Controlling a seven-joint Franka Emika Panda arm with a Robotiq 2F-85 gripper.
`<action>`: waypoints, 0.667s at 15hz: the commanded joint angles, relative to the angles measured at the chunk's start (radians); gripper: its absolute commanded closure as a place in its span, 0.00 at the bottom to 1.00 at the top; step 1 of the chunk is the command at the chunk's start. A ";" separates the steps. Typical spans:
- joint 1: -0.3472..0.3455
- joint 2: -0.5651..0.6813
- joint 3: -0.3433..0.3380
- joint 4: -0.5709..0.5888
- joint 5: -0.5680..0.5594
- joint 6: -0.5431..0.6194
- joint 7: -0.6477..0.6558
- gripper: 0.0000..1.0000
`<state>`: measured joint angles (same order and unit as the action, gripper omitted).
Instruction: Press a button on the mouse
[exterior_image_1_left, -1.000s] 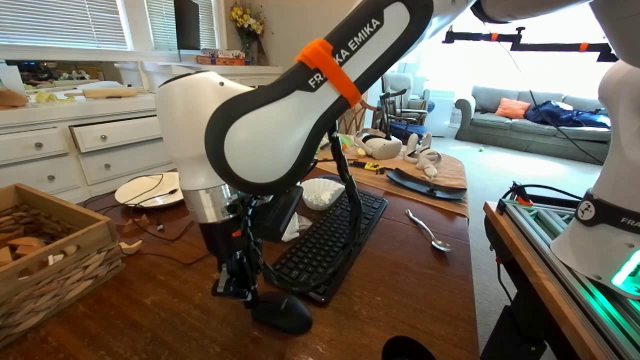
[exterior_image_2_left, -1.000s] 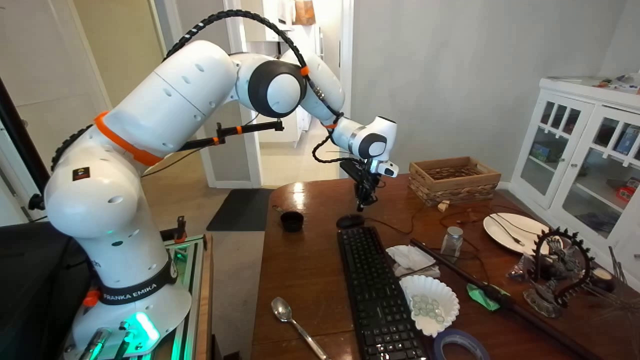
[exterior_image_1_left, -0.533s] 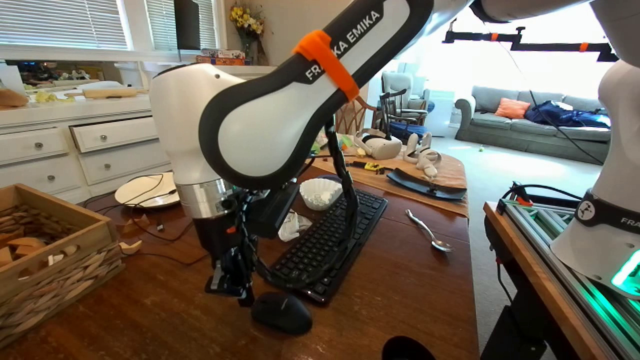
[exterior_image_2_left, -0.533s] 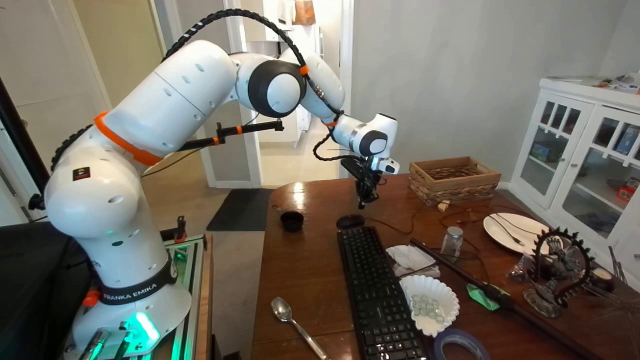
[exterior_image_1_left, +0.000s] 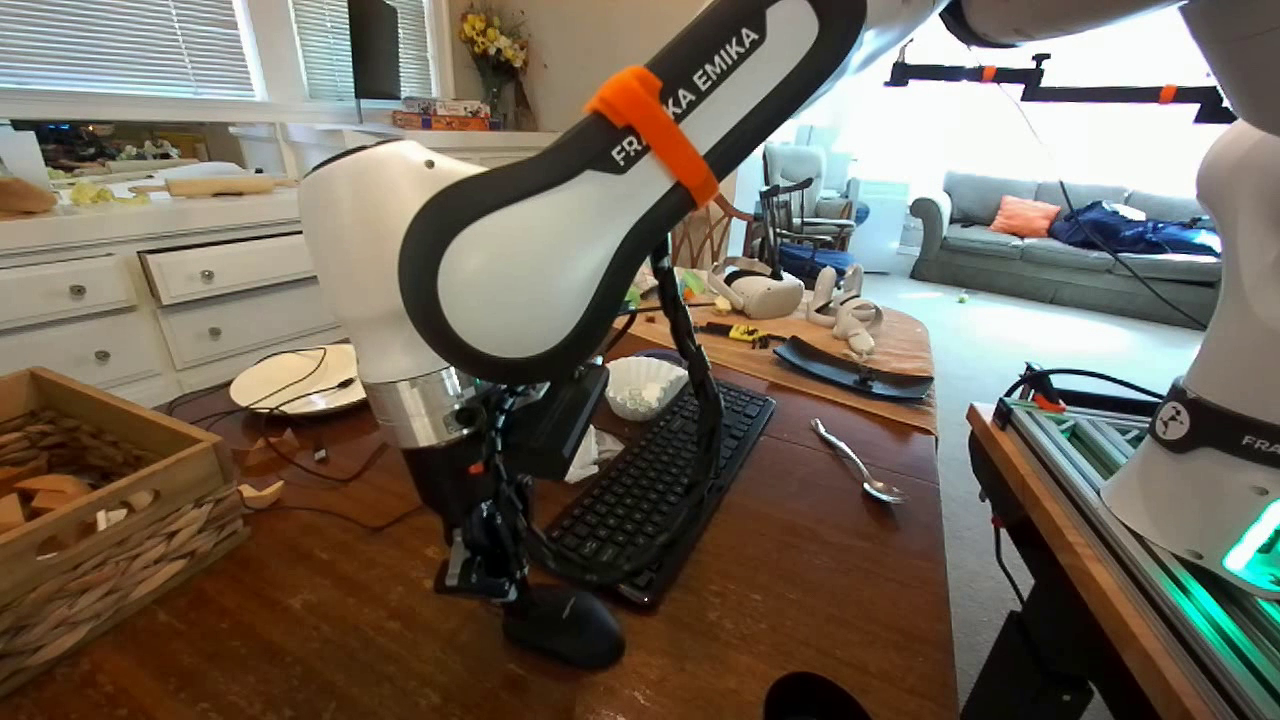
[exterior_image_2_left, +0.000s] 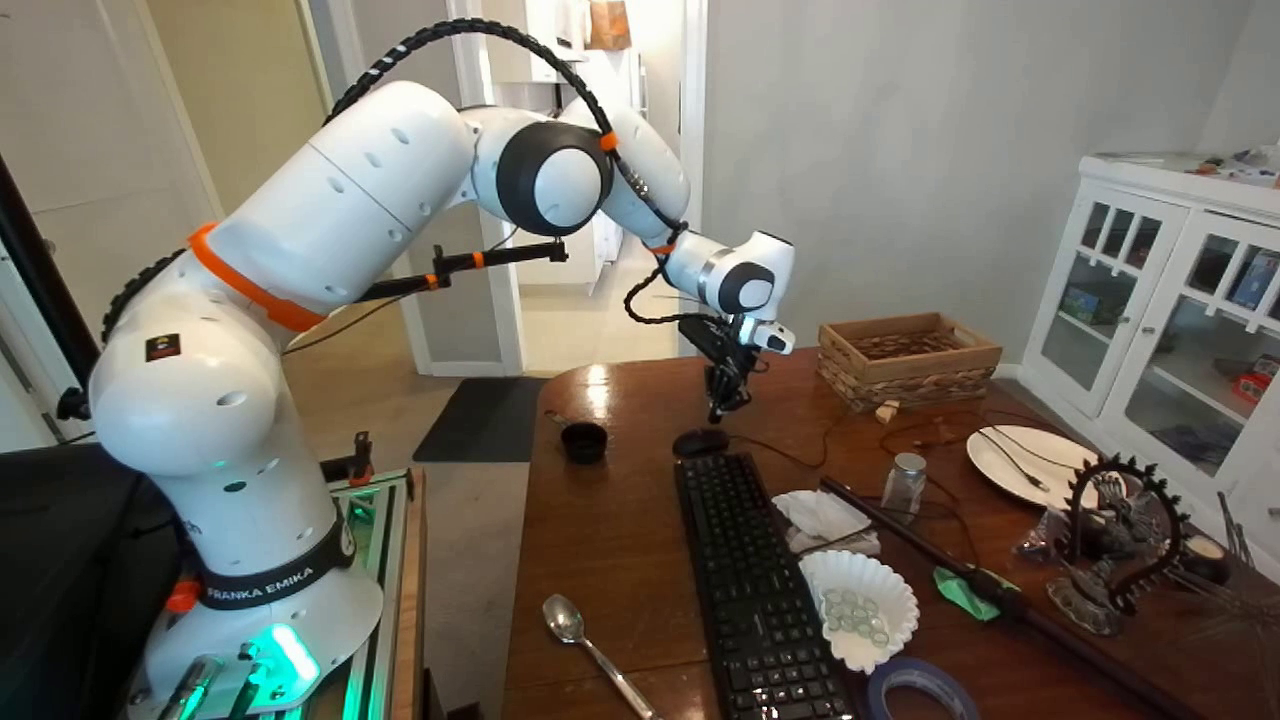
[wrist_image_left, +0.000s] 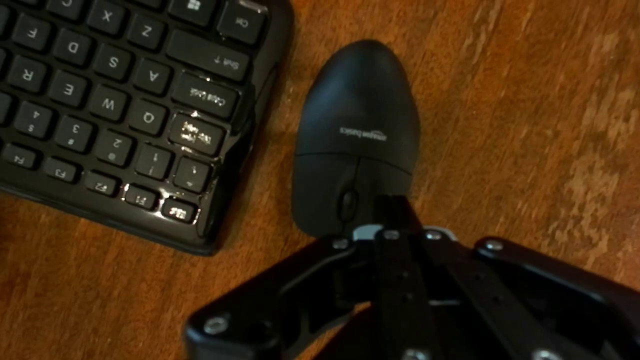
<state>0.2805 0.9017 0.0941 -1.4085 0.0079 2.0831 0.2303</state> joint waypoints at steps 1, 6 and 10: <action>0.012 0.016 -0.006 0.021 -0.003 -0.023 0.013 1.00; 0.010 0.046 -0.004 0.028 0.001 -0.033 0.005 1.00; 0.014 0.040 -0.004 0.029 -0.002 -0.028 0.007 1.00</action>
<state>0.2840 0.9169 0.0948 -1.4052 0.0085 2.0725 0.2303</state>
